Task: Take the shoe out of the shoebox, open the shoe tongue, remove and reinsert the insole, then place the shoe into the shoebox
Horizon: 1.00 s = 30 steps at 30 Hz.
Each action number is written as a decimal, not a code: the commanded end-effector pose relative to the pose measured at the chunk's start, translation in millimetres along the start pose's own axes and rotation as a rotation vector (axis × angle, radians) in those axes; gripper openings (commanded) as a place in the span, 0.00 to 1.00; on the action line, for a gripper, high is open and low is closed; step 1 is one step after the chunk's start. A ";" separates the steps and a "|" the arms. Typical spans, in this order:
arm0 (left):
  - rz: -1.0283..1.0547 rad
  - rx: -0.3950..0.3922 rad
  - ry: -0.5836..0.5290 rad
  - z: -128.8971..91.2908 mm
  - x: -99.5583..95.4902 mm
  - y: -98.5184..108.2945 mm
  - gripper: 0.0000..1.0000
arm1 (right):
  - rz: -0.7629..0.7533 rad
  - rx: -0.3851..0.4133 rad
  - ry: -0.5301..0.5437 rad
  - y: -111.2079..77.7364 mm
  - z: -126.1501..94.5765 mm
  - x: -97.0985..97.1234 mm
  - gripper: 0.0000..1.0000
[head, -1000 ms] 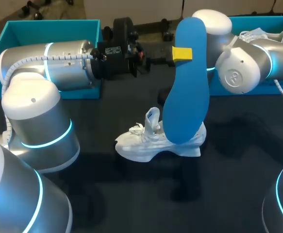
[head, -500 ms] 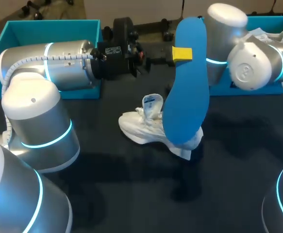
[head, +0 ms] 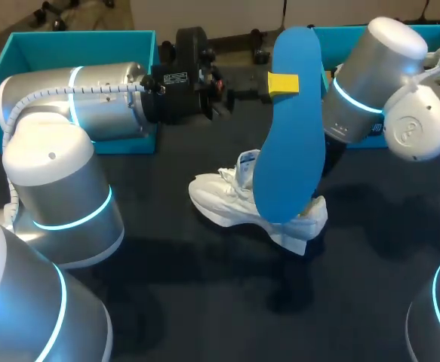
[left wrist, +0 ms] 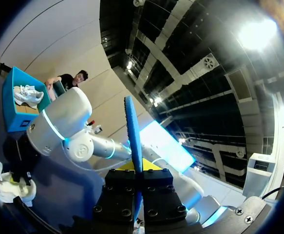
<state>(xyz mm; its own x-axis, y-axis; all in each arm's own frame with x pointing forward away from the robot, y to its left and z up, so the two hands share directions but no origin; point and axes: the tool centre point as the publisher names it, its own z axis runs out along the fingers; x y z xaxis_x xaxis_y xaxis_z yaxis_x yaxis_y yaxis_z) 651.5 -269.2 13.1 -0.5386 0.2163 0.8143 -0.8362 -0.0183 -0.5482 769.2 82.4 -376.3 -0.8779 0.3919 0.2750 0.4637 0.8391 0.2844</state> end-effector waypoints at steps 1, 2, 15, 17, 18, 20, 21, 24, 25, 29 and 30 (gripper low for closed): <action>0.001 0.002 0.001 0.0 -0.6 1.2 0.00 | -0.001 -0.003 0.000 -0.1 -0.9 0.9 0.00; 0.001 0.002 0.001 0.0 -0.6 1.2 0.00 | -0.001 -0.003 0.000 -0.1 -0.9 0.9 0.00; 0.001 0.002 0.001 0.0 -0.6 1.2 0.00 | 0.348 -0.013 -0.066 -15.5 -16.8 20.6 0.00; 0.001 0.002 0.001 0.0 -0.6 1.2 0.00 | 0.387 -0.025 -0.072 -18.2 -16.5 23.4 0.00; 0.001 0.002 0.001 0.0 -0.6 1.2 0.00 | 0.415 -0.024 -0.081 -20.2 -16.3 24.6 0.00; 0.001 0.002 0.001 0.0 -0.6 1.2 0.00 | 0.452 -0.039 -0.092 -22.0 -16.2 27.2 0.00; 0.001 0.002 0.001 0.0 -0.6 1.2 0.00 | 0.478 -0.046 -0.102 -23.2 -16.2 28.9 0.00; 0.001 0.002 0.001 0.0 -0.6 1.2 0.00 | 0.525 -0.059 -0.129 -24.5 -15.6 32.3 0.00; 0.001 0.002 0.001 0.0 -0.6 1.2 0.00 | 0.538 -0.061 -0.136 -24.5 -15.6 33.3 0.00; 0.001 0.002 0.001 0.0 -0.6 1.2 0.00 | 0.611 -0.091 -0.178 -20.5 -13.7 38.8 0.00; 0.001 0.002 0.001 0.0 -0.6 1.2 0.00 | 0.628 -0.108 -0.187 -18.7 -13.5 40.3 0.00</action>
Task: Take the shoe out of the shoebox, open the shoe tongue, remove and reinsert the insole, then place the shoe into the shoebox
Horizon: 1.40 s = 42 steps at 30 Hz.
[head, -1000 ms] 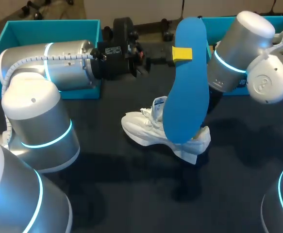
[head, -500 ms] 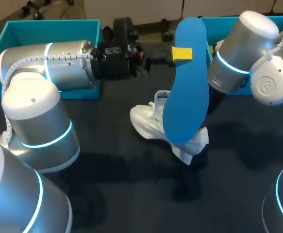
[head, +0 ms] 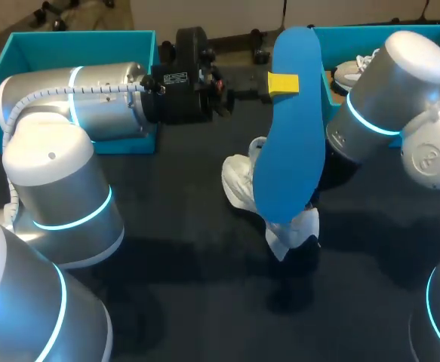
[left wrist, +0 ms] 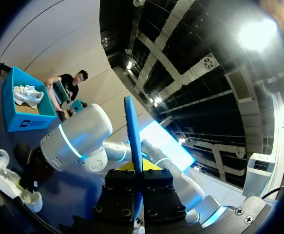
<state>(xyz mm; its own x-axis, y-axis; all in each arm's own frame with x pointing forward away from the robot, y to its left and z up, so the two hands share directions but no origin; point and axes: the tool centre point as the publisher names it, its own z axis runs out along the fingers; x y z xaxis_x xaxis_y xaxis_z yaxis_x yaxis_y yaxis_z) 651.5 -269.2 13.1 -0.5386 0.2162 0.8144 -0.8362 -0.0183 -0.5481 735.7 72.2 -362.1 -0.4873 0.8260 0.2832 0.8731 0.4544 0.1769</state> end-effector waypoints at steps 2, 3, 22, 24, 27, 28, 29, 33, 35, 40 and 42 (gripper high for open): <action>0.001 0.002 0.001 0.0 -0.5 1.2 0.00 | 0.078 -0.072 -0.045 -4.7 -2.6 11.4 0.00; 0.001 0.002 0.001 0.0 -0.5 1.2 0.00 | 0.085 -0.077 -0.052 -5.0 -3.3 12.1 0.00; 0.001 0.002 0.001 0.0 -0.5 1.2 0.00 | 0.304 -0.172 -0.126 0.6 11.2 37.8 0.00; 0.001 0.002 0.001 0.0 -0.5 1.2 0.00 | 0.311 -0.177 -0.109 1.4 15.8 39.7 0.00; 0.001 0.002 0.001 0.0 -0.5 1.2 0.00 | 0.304 -0.172 -0.095 2.6 22.9 43.0 0.00; 0.001 0.002 0.001 0.0 -0.5 1.2 0.00 | 0.298 -0.168 -0.093 3.0 24.3 44.1 0.00; 0.001 0.002 0.001 0.0 -0.5 1.2 0.00 | 0.301 -0.167 -0.093 2.7 26.8 45.3 0.00; 0.001 0.002 0.001 0.0 -0.5 1.2 0.00 | 0.312 -0.158 -0.087 1.8 35.9 46.0 0.00; 0.001 0.002 0.001 0.0 -0.5 1.2 0.00 | 0.319 -0.155 -0.089 1.7 38.5 46.3 0.00; 0.001 0.002 0.001 0.0 -0.5 1.2 0.00 | 0.358 -0.158 -0.088 0.1 46.3 45.1 0.00; 0.001 0.002 0.001 0.0 -0.5 1.2 0.00 | 0.363 -0.160 -0.084 0.0 48.2 45.0 0.00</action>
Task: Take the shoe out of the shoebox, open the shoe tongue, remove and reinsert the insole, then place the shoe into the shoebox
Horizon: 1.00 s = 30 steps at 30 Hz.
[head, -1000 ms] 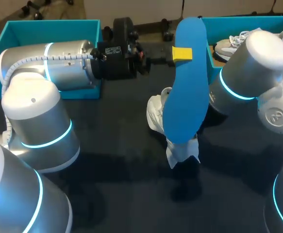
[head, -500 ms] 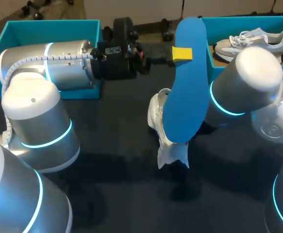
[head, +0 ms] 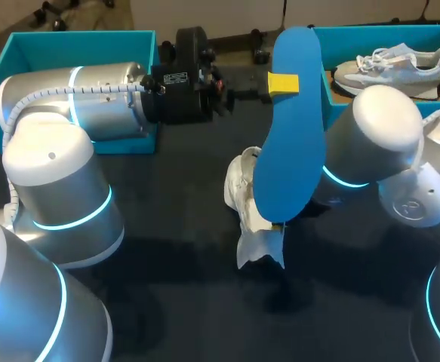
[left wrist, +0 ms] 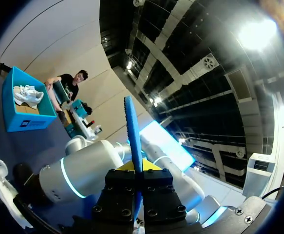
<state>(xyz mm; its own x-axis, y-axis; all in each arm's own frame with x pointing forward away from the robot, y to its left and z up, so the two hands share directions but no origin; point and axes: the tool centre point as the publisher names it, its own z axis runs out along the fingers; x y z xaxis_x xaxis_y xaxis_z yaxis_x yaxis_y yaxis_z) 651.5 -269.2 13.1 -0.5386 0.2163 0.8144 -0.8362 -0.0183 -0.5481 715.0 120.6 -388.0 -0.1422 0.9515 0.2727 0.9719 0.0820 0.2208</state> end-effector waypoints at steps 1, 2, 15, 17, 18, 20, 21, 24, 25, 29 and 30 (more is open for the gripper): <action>0.001 0.002 0.001 0.0 -0.6 1.2 0.00 | 0.005 -0.005 0.005 -1.6 8.8 2.9 0.00; 0.001 0.002 0.001 0.0 -0.6 1.2 0.00 | 0.008 -0.003 0.008 -1.7 9.4 2.9 0.00; 0.001 0.002 0.001 0.0 -0.6 1.2 0.00 | 0.043 0.016 0.102 -2.1 -13.9 3.1 1.00; 0.001 0.002 0.001 0.0 -0.6 1.2 0.00 | 0.050 0.035 0.129 -1.5 -22.4 1.0 1.00; 0.001 0.002 0.001 0.0 -0.6 1.2 0.00 | 0.050 0.034 0.147 -1.3 -25.7 -0.2 1.00; 0.001 0.002 0.001 0.0 -0.6 1.2 0.00 | 0.052 0.033 0.183 -0.4 -31.8 -2.5 1.00; 0.001 0.002 0.001 0.0 -0.6 1.2 0.00 | 0.016 0.023 0.230 1.3 -35.7 -2.2 1.00; 0.001 0.002 0.001 0.0 -0.6 1.2 0.00 | 0.016 0.023 0.230 1.3 -35.7 -2.2 1.00; 0.001 0.002 0.001 0.0 -0.6 1.2 0.00 | 0.016 0.023 0.230 1.3 -35.7 -2.2 1.00; 0.001 0.002 0.001 0.0 -0.6 1.2 0.00 | 0.016 0.023 0.230 1.3 -35.7 -2.2 1.00; 0.001 0.002 0.001 0.0 -0.6 1.2 0.00 | 0.016 0.023 0.230 1.3 -35.7 -2.2 1.00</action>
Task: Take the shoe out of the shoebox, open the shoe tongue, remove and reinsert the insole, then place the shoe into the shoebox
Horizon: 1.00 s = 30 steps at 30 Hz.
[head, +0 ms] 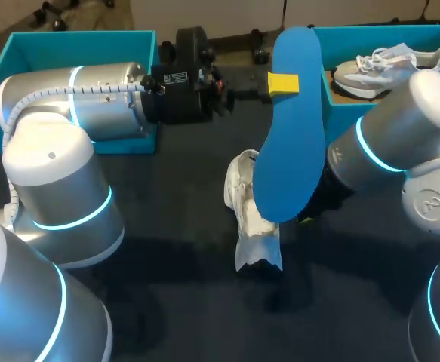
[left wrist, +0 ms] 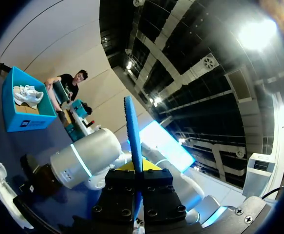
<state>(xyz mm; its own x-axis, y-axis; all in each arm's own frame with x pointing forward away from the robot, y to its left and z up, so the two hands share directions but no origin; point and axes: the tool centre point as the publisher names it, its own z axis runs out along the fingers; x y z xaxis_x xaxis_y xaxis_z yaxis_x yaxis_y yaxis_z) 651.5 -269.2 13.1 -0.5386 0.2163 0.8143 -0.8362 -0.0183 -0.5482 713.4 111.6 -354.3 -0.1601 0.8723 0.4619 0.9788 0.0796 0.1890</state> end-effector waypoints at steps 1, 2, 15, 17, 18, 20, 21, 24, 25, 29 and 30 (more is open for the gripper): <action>0.001 0.002 0.001 0.0 -0.6 1.2 0.00 | 0.000 -0.005 0.024 -3.9 -1.6 -2.8 1.00; 0.001 0.002 0.001 0.0 -0.6 1.2 0.00 | 0.000 -0.005 0.024 -3.9 -1.6 -2.8 1.00; 0.001 0.002 0.001 0.0 -0.6 1.2 0.00 | 0.053 -0.051 0.257 0.2 -43.4 -4.5 1.00; 0.001 0.002 0.001 0.0 -0.6 1.2 0.00 | 0.048 -0.054 0.285 1.1 -52.3 -3.9 1.00; 0.001 0.002 0.001 0.0 -0.6 1.2 0.00 | 0.055 -0.055 0.299 1.6 -56.5 -3.5 1.00; 0.001 0.002 0.001 0.0 -0.6 1.2 0.00 | 0.058 -0.065 0.352 3.0 -66.8 -1.9 1.00; 0.001 0.002 0.001 0.0 -0.6 1.2 0.00 | 0.063 -0.068 0.363 3.9 -72.2 -1.1 1.00; 0.001 0.002 0.001 0.0 -0.6 1.2 0.00 | 0.065 -0.077 0.427 6.8 -87.2 1.4 1.00; 0.001 0.002 0.001 0.0 -0.6 1.2 0.00 | 0.058 -0.077 0.451 7.8 -92.0 2.3 1.00; 0.001 0.002 0.001 0.0 -0.6 1.2 0.00 | 0.043 -0.089 0.516 11.0 -108.2 3.9 1.00; 0.001 0.002 0.001 0.0 -0.6 1.2 0.00 | 0.043 -0.092 0.531 11.7 -112.0 3.7 1.00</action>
<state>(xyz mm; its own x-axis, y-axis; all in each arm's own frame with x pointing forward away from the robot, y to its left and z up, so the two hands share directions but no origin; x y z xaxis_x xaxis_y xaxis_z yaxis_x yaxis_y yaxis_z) 651.5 -269.2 13.1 -0.5386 0.2163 0.8144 -0.8362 -0.0183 -0.5481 718.4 80.7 -264.5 -0.1730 0.5708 0.8027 0.9759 -0.0106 0.2178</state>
